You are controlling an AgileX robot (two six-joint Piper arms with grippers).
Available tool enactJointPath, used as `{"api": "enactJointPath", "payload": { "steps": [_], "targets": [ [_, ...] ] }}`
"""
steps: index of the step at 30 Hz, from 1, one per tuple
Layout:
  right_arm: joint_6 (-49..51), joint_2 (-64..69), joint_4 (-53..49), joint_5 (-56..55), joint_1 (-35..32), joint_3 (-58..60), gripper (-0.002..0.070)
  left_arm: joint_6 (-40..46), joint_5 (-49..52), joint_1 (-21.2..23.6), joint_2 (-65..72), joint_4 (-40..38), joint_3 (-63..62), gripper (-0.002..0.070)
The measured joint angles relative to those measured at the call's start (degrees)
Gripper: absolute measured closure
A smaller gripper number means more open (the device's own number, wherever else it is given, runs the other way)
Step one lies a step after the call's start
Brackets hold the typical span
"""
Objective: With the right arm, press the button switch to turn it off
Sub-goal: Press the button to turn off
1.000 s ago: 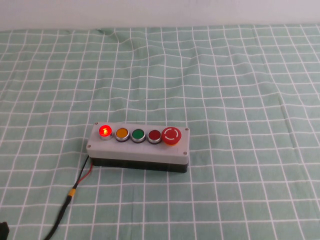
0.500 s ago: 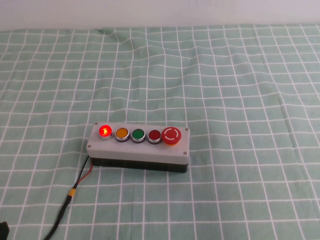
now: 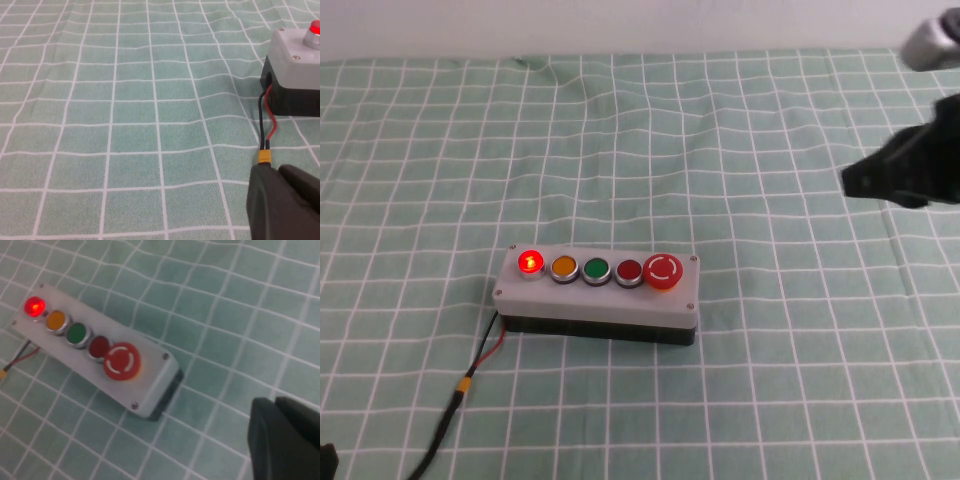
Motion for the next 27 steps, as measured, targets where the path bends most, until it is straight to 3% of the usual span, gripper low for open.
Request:
{"api": "enactJointPath", "payload": {
  "steps": [12, 21, 27],
  "targets": [
    [-0.13, 30.24, 0.0, 1.06, 17.86, -30.83, 0.0692, 0.0, 0.0, 0.0, 0.0, 0.0, 0.0, 0.0678],
    [-0.17, 46.51, 0.0, 7.51, 25.08, -53.3, 0.0692, 0.0, 0.0, 0.0, 0.0, 0.0, 0.0, 0.0678],
    [-0.17, 52.49, 0.09, 8.39, 27.17, -58.77, 0.0692, 0.0, 0.0, 0.0, 0.0, 0.0, 0.0, 0.0678]
  ]
}}
